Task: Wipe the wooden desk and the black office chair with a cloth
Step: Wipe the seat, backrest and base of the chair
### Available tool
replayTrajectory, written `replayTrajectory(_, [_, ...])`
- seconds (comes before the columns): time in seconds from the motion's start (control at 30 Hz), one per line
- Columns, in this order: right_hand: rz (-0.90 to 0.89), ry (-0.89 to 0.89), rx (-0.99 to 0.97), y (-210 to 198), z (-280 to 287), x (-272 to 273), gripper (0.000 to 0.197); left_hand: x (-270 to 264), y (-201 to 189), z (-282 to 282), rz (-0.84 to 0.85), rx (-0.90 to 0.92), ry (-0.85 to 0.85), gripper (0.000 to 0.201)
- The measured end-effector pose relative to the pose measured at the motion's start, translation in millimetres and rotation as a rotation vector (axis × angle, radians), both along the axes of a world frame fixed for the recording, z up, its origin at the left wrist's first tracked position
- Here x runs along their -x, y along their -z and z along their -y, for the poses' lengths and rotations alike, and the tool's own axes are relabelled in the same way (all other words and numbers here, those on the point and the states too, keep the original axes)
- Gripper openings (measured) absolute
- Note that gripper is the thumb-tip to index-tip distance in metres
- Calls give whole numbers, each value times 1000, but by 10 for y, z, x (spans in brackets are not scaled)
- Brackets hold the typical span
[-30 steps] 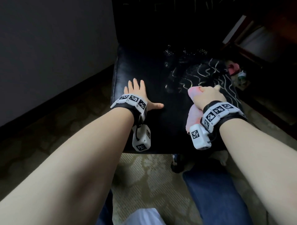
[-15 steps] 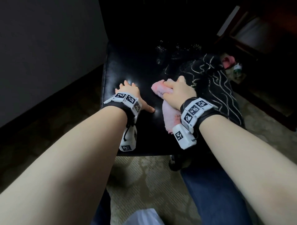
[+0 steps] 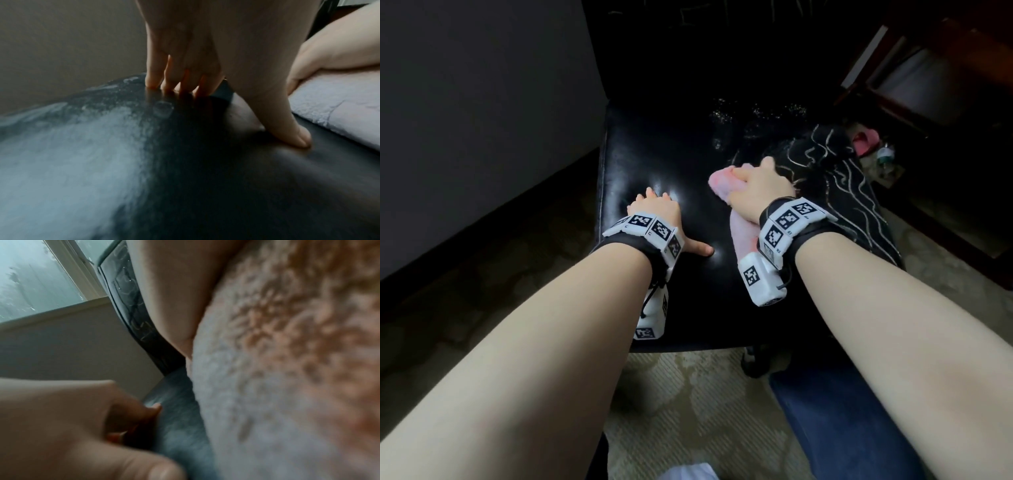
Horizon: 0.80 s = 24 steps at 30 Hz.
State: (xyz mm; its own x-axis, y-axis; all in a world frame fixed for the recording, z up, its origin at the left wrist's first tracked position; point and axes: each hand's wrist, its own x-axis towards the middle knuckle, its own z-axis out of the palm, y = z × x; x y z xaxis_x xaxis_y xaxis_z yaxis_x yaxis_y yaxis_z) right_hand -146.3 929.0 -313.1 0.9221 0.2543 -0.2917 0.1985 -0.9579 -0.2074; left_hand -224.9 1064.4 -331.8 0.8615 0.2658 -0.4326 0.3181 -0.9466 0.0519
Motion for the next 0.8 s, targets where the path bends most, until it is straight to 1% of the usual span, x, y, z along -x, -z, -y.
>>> replayTrajectory(0.07, [-42, -113, -96, 41, -104, 58, 24, -15, -69, -11, 1, -7, 56, 105])
replayTrajectory(0.13, [-43, -217, -146, 89, -125, 101, 17, -28, -112, -18, -16, -19, 91, 93])
replayTrajectory(0.2, [-43, -200, -170, 107, -70, 75, 14, -37, -123, -25, -18, -23, 104, 87])
replayTrajectory(0.23, [-34, -168, -165, 110, -33, 43, 15, -35, -130, -27, -17, -23, 105, 86])
replayTrajectory(0.3, [3, -73, -126, 117, 40, -39, 23, -30, -128, -26, -7, -29, 101, 89])
replayTrajectory(0.43, [29, 195, -131, 92, 228, -219, 39, -22, -139, -21, 27, -50, 105, 99])
replayTrajectory(0.53, [25, 393, -146, 68, 334, -356, 46, -33, -121, -33, 12, -74, 116, 103])
replayTrajectory(0.57, [26, 434, -144, 61, 332, -381, 46, -44, -119, -37, 9, -81, 128, 100])
replayTrajectory(0.63, [23, 471, -131, 39, 259, -426, 47, -103, -142, -67, 21, -95, 149, 86])
replayTrajectory(0.7, [2, 443, -115, 6, 149, -452, 50, -208, -198, -122, 85, -84, 142, 67])
replayTrajectory(0.73, [-4, 398, -112, -8, 87, -457, 50, -270, -231, -151, 118, -80, 132, 60])
replayTrajectory(0.8, [-7, 245, -86, -16, -37, -471, 46, -396, -267, -199, 164, -92, 120, 51])
